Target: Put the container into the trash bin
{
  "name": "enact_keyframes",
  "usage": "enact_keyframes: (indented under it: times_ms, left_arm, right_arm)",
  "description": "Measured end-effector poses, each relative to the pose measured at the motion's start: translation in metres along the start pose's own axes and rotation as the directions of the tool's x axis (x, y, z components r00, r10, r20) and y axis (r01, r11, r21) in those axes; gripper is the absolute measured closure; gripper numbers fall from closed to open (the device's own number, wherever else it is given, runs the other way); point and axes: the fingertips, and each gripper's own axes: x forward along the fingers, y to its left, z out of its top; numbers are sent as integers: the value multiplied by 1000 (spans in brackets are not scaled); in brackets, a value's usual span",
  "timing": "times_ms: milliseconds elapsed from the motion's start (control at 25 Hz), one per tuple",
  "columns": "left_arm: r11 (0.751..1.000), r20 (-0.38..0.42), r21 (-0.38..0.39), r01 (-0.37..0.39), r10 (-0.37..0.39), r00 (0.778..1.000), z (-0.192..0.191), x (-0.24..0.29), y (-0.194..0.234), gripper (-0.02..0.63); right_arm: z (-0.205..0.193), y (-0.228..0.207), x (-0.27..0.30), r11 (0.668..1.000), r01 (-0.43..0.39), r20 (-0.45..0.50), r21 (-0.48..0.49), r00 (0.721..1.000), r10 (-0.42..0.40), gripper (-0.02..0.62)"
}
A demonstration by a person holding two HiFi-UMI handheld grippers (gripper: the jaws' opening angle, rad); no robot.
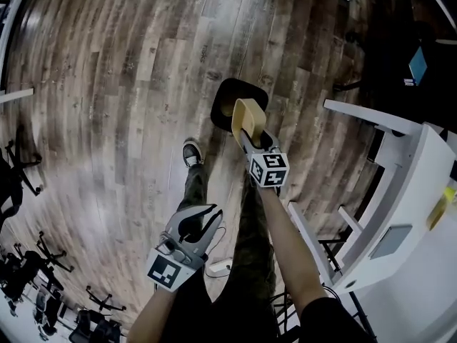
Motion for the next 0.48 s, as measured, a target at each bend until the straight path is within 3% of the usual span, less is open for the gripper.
enact_keyframes:
  times_ms: [480]
  left_arm:
    - [998,-9,-51,-23,23,1000,-16,-5,11,569]
  right_arm:
    - [-1,-14,42,999,-15,-46,29,999,17,370]
